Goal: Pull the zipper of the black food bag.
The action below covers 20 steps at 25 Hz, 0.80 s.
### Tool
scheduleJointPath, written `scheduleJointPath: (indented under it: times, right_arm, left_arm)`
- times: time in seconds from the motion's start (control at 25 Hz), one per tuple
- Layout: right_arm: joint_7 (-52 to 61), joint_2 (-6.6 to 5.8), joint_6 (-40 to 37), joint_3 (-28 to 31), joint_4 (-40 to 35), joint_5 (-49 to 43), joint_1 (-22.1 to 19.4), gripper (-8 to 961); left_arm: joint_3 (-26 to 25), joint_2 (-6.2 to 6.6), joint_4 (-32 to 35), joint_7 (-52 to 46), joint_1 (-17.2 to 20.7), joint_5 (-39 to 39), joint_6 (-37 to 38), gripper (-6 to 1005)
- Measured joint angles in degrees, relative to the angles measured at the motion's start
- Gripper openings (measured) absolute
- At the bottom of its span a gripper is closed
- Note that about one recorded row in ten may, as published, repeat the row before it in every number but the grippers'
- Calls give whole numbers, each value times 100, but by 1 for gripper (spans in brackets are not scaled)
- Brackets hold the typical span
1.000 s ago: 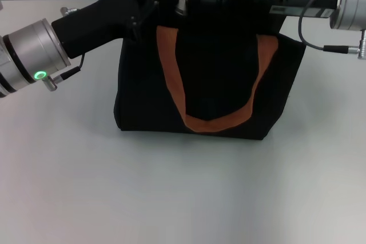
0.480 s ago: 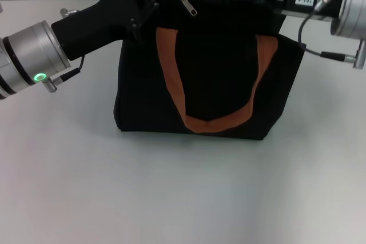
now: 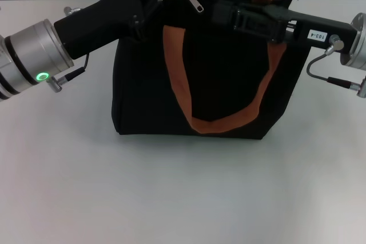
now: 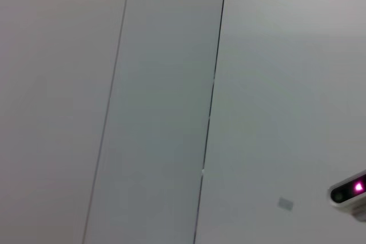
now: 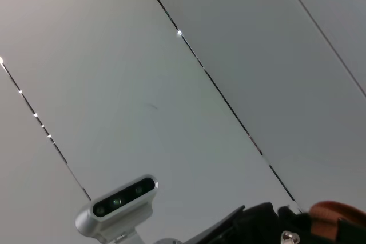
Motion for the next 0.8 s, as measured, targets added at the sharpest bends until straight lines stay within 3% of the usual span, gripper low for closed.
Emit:
scheduleJointPath:
  times: [0.08,0.8]
  right_arm:
    - [-6,2,21,-3,10,-18,-4,347]
    - [710,-23,184,-1,43,-30,86,401]
  left_arm:
    - [15,0,-94,16,-90,-17,39,95]
    - [142,0,-297,298,-294,-150,33,101]
